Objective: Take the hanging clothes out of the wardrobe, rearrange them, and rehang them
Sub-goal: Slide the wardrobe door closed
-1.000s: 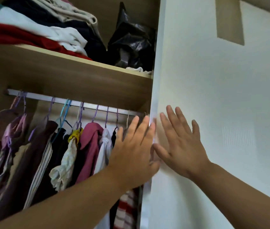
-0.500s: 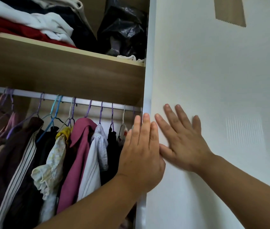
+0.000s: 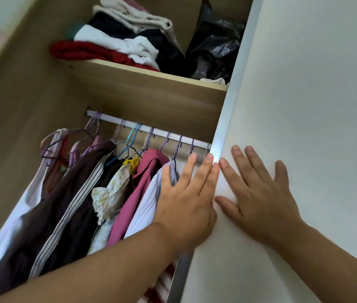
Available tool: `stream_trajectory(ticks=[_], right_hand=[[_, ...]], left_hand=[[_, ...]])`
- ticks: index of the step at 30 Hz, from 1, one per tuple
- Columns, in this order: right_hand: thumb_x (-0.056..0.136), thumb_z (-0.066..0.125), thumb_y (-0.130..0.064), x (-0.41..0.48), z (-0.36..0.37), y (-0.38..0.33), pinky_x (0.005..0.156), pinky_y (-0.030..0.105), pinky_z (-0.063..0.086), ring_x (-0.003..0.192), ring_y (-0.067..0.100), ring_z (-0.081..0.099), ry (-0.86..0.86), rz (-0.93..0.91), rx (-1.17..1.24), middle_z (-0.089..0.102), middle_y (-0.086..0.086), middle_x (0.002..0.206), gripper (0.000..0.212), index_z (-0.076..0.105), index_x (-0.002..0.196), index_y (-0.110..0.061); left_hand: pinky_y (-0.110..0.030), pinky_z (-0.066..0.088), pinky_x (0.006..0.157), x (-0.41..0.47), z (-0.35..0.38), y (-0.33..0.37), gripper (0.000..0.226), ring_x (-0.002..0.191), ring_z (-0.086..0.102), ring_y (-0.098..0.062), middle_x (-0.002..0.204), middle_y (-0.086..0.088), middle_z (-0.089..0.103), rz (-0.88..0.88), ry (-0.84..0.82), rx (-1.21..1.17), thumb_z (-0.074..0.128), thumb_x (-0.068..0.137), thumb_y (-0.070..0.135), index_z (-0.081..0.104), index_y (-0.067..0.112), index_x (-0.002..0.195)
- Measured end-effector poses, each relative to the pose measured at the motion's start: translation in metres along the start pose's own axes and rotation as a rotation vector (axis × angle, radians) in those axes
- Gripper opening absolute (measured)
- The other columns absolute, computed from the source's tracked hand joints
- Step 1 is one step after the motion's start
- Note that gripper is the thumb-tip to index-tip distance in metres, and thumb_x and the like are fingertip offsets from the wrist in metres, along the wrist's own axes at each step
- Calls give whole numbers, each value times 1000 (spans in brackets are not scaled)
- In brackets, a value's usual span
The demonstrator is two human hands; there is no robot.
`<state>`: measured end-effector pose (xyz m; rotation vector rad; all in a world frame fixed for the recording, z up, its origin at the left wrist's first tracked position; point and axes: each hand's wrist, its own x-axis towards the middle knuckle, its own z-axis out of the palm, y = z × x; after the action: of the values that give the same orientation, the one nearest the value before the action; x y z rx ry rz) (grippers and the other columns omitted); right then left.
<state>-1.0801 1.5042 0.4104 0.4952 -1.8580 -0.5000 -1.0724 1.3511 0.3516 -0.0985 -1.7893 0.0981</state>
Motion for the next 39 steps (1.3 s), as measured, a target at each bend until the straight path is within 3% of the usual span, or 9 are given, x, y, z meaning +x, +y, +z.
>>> stream_trajectory(ticks=[5, 9, 15, 21, 27, 34, 39], right_hand=[[86, 15, -65, 4, 1, -2, 99, 66, 29, 138, 35, 33, 32, -8, 41, 34, 10, 151, 74, 41, 142, -24], [85, 17, -63, 10, 1, -13, 100, 65, 27, 140, 33, 29, 42, -26, 69, 32, 9, 153, 72, 42, 142, -26], [85, 14, -61, 21, 4, -27, 101, 64, 21, 142, 31, 26, 93, -51, 103, 30, 9, 154, 72, 41, 142, -26], [86, 22, -58, 29, 6, -42, 100, 64, 29, 138, 31, 35, 132, -56, 141, 40, 11, 148, 73, 48, 138, -13], [86, 29, -60, 30, 10, -42, 101, 63, 29, 139, 29, 33, 155, -58, 118, 38, 9, 149, 72, 45, 140, -16], [86, 23, -58, 28, 10, -38, 100, 64, 30, 138, 28, 35, 171, -52, 135, 40, 8, 148, 72, 48, 138, -15], [85, 28, -57, 30, 9, -44, 99, 62, 31, 138, 26, 35, 192, -41, 130, 40, 7, 148, 69, 50, 137, -16]], left_hand=[[-67, 23, 102, -6, -4, -3, 66, 143, 24, -28, 154, -1, 30, -39, -44, 155, 41, 84, 41, 38, 17, 145], [-67, 22, 103, -13, -2, -12, 62, 142, 27, -27, 153, -1, 33, -85, -47, 175, 41, 86, 39, 40, 17, 144], [-63, 9, 106, -17, -2, -29, 60, 144, 22, -25, 154, 0, 29, -95, -30, 188, 35, 90, 39, 34, 18, 147], [-66, 19, 105, -16, 0, -36, 58, 141, 28, -25, 151, -2, 36, -49, 42, 136, 34, 89, 38, 42, 16, 142], [-67, 20, 104, -17, 1, -36, 59, 141, 29, -29, 151, -7, 36, -87, -2, 88, 31, 91, 38, 37, 16, 145], [-66, 22, 104, -13, -1, -36, 61, 139, 32, -30, 146, -12, 42, -10, -4, 121, 35, 88, 37, 42, 11, 142], [-66, 25, 102, -14, -1, -42, 61, 138, 35, -31, 144, -13, 45, 1, 14, 125, 38, 85, 36, 46, 10, 140]])
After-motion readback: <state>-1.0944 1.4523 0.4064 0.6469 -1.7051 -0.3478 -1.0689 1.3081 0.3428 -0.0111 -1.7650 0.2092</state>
